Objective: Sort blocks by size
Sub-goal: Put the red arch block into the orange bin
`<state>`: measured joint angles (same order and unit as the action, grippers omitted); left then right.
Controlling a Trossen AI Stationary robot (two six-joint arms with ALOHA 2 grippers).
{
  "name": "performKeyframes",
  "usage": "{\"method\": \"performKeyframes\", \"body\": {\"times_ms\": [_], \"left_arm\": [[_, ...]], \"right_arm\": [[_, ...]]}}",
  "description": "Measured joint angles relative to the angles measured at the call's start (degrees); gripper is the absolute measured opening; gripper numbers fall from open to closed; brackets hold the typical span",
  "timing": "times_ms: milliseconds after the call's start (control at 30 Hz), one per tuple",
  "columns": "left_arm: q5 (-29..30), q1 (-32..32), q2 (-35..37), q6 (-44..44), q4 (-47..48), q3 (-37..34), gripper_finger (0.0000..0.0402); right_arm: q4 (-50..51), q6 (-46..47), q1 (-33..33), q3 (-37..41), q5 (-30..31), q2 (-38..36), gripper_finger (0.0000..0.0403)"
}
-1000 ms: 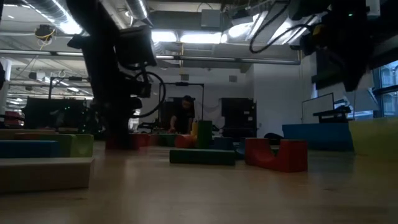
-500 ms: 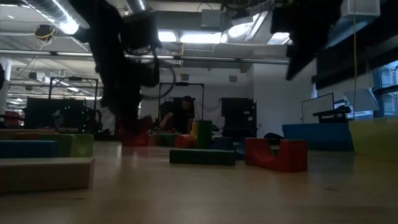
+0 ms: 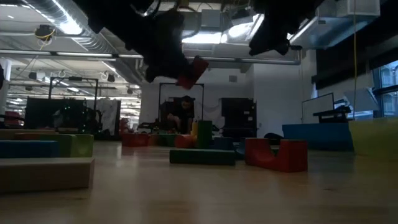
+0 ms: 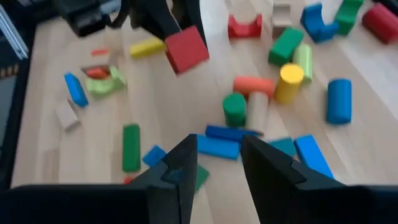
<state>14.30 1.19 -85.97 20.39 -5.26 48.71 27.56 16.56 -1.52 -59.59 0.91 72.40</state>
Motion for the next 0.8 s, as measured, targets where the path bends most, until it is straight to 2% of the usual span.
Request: {"method": "performKeyframes", "body": {"times_ms": [167, 800], "left_arm": [[0.26, 0.05, -0.03, -1.36, -5.35, 0.00, 0.0025], [0.26, 2.30, -0.05, -2.85, -6.41, 0.00, 0.0035]], "right_arm": [[-2.73, 0.11, 0.00, 0.00, -0.03, 0.00, 0.0127], [-11.65, -0.44, 0.00, 0.04, -0.44, 3.62, 0.0127]]}}
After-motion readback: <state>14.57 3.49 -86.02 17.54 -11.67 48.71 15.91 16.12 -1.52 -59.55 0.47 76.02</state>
